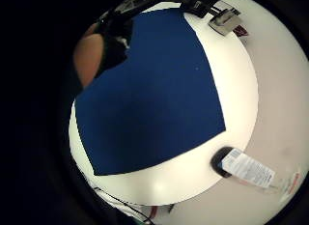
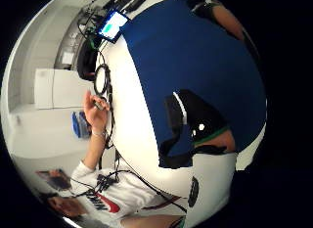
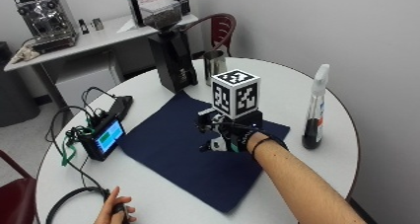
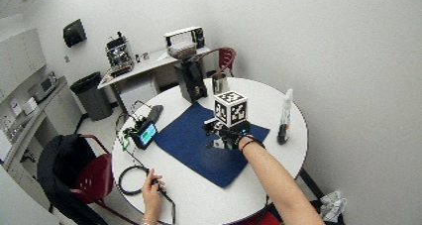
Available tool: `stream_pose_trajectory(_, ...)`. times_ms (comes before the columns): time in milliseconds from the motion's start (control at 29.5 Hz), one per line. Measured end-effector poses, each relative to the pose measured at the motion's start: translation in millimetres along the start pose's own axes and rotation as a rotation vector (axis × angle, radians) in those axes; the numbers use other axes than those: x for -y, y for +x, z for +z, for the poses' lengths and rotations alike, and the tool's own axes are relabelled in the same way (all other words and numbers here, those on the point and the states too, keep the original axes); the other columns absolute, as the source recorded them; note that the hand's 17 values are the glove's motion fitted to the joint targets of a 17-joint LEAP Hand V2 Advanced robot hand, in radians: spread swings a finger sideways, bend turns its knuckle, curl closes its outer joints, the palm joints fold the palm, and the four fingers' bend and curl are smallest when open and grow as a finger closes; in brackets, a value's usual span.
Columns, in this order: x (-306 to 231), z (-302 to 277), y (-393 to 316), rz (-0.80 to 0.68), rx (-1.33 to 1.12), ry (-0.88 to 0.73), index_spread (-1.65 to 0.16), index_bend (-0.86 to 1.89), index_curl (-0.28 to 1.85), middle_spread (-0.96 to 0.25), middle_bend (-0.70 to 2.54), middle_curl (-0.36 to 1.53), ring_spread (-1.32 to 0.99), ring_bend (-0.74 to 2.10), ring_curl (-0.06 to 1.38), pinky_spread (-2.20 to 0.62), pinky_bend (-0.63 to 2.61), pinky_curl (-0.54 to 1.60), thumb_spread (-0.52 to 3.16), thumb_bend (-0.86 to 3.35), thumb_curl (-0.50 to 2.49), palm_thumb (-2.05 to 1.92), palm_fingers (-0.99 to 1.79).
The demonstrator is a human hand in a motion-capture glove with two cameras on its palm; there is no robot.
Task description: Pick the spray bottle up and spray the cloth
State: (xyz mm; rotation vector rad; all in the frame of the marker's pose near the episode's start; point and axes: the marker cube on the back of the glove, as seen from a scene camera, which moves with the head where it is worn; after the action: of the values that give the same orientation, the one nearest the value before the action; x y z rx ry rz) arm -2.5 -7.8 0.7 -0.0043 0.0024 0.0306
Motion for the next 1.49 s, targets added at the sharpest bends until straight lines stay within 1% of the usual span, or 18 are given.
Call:
stream_pose_trajectory(170, -11, -10, -16, -0.05, 0.014, 0.012, -0.4, 0.14, 0.25, -0.05, 0.27, 0.31, 0.0, 0.2, 0.26, 0.17, 0.38, 0.3, 1.15, 0.16, 0.28, 0.6, 0.6)
stream_pose_trajectory(305, -46, -19, -25, -0.089, 0.019, 0.056, -0.4, 0.16, 0.27, -0.04, 0.25, 0.32, 0.01, 0.17, 0.26, 0.18, 0.39, 0.31, 1.16, 0.13, 0.28, 0.59, 0.56)
stream_pose_trajectory(441, -91, -34, -17, -0.094, 0.085, 0.174, -0.4, 0.15, 0.27, -0.04, 0.24, 0.32, 0.03, 0.17, 0.25, 0.18, 0.39, 0.32, 1.18, 0.1, 0.28, 0.58, 0.54)
stream_pose_trajectory(577, -122, -45, 7, -0.11, 0.251, 0.371, -0.4, 0.12, 0.26, -0.03, 0.22, 0.32, 0.03, 0.2, 0.26, 0.18, 0.41, 0.33, 1.18, 0.07, 0.28, 0.57, 0.53)
stream_pose_trajectory(644, -140, -48, 22, -0.07, 0.38, 0.491, -0.4, 0.1, 0.25, -0.03, 0.21, 0.33, 0.04, 0.24, 0.27, 0.18, 0.42, 0.33, 1.18, 0.05, 0.28, 0.56, 0.55)
stream_pose_trajectory(712, -158, -52, 38, 0.026, 0.487, 0.592, -0.4, 0.08, 0.23, -0.02, 0.22, 0.33, 0.03, 0.27, 0.28, 0.17, 0.43, 0.33, 1.18, 0.04, 0.28, 0.56, 0.58)
stream_pose_trajectory(780, -169, -54, 55, 0.115, 0.545, 0.661, -0.39, 0.06, 0.22, -0.02, 0.24, 0.34, 0.03, 0.31, 0.29, 0.16, 0.43, 0.33, 1.17, 0.03, 0.28, 0.56, 0.61)
stream_pose_trajectory(950, -160, -41, 99, 0.249, 0.784, 0.722, -0.39, 0.09, 0.21, -0.02, 0.28, 0.36, 0.03, 0.32, 0.3, 0.16, 0.43, 0.34, 1.16, 0.02, 0.29, 0.6, 0.62)
stream_pose_trajectory(1119, -134, -8, 129, 0.361, 1.011, 0.682, -0.38, 0.09, 0.2, -0.01, 0.29, 0.37, 0.04, 0.3, 0.31, 0.16, 0.44, 0.35, 1.15, 0.0, 0.31, 0.63, 0.59)
stream_pose_trajectory(1221, -114, 10, 135, 0.389, 1.091, 0.648, -0.37, 0.07, 0.19, -0.01, 0.3, 0.37, 0.04, 0.3, 0.32, 0.17, 0.46, 0.36, 1.13, 0.0, 0.31, 0.65, 0.56)
stream_pose_trajectory(1357, -91, 26, 136, 0.39, 1.163, 0.622, -0.37, 0.06, 0.17, 0.0, 0.31, 0.38, 0.04, 0.31, 0.32, 0.17, 0.48, 0.36, 1.1, -0.01, 0.32, 0.68, 0.53)
stream_pose_trajectory(1492, -83, 29, 140, 0.396, 1.158, 0.698, -0.36, 0.07, 0.16, -0.02, 0.34, 0.38, 0.03, 0.35, 0.33, 0.17, 0.46, 0.36, 1.07, 0.0, 0.34, 0.73, 0.56)
